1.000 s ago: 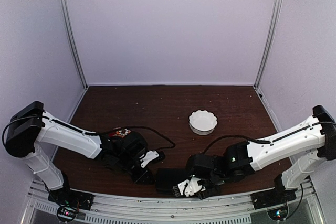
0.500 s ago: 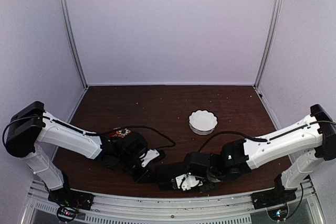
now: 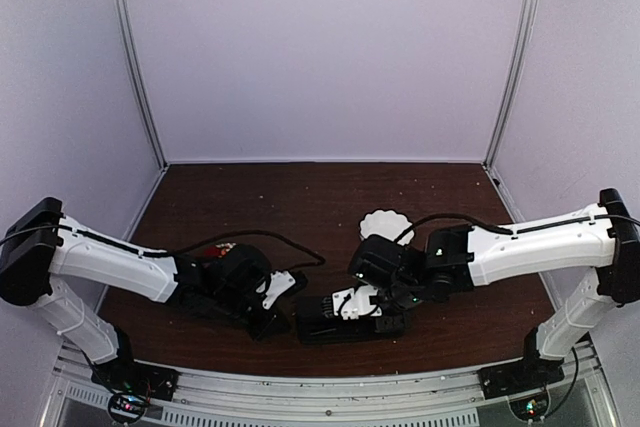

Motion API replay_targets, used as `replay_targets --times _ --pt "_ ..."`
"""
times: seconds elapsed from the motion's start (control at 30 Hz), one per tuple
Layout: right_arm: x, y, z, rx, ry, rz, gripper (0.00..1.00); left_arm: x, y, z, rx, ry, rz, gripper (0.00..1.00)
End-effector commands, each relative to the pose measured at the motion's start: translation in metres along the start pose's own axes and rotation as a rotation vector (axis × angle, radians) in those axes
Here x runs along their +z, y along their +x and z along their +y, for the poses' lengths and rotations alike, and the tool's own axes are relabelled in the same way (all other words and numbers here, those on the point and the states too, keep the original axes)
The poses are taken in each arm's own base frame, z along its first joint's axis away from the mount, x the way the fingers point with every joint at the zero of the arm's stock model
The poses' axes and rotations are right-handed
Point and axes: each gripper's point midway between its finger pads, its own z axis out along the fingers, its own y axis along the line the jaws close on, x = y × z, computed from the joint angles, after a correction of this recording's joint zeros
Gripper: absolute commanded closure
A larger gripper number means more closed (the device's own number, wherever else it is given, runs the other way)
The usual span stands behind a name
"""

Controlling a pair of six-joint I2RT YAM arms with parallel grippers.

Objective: Sort the hair-cutting tools

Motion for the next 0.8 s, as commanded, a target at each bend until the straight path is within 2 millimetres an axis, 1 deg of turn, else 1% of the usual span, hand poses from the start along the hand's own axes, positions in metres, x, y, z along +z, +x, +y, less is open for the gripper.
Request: replay_targets --times 0.0,0.07,0.1,0.17,0.23,0.3,0.47,0.6,0.77 --pt "-0.007 -0.003 0.003 0.008 -0.029 -0.018 1.00 -0.005 -0.021 0.009 0.010 -0.051 -0.054 1.00" --pt "-0.007 -0.002 0.003 0.005 -0.031 -0.016 1.00 -0.009 -0.019 0.015 -0.010 -0.083 -0.057 1.00" --pt "-0.007 -0.003 0.003 0.002 -0.031 -0.016 1.00 -0.011 -0.017 0.021 -0.026 -0.107 -0.061 0.98" --pt "-0.006 -0.003 0.003 0.002 -0.032 -0.016 1.00 -0.013 -0.017 0.027 -0.050 -0.127 -0.076 0.86" --pt "-0.007 -0.005 0.001 0.005 -0.029 -0.020 1.00 -0.010 -0.018 0.030 -0.088 -0.114 -0.089 0.83" --pt "-0.007 -0.006 0.000 0.006 -0.027 -0.021 1.00 -0.007 -0.021 0.028 -0.115 -0.089 -0.094 0.85" --pt "-0.008 -0.006 -0.001 0.012 -0.024 -0.024 1.00 0.005 -0.022 0.033 -0.136 -0.097 -0.065 1.00" --pt "-0.007 -0.006 -0.001 0.014 -0.027 -0.022 1.00 0.011 -0.025 0.029 -0.124 -0.066 -0.064 1.00" --pt "-0.007 -0.008 -0.002 0.013 -0.028 -0.024 1.00 0.013 -0.037 0.025 -0.110 -0.044 -0.087 1.00"
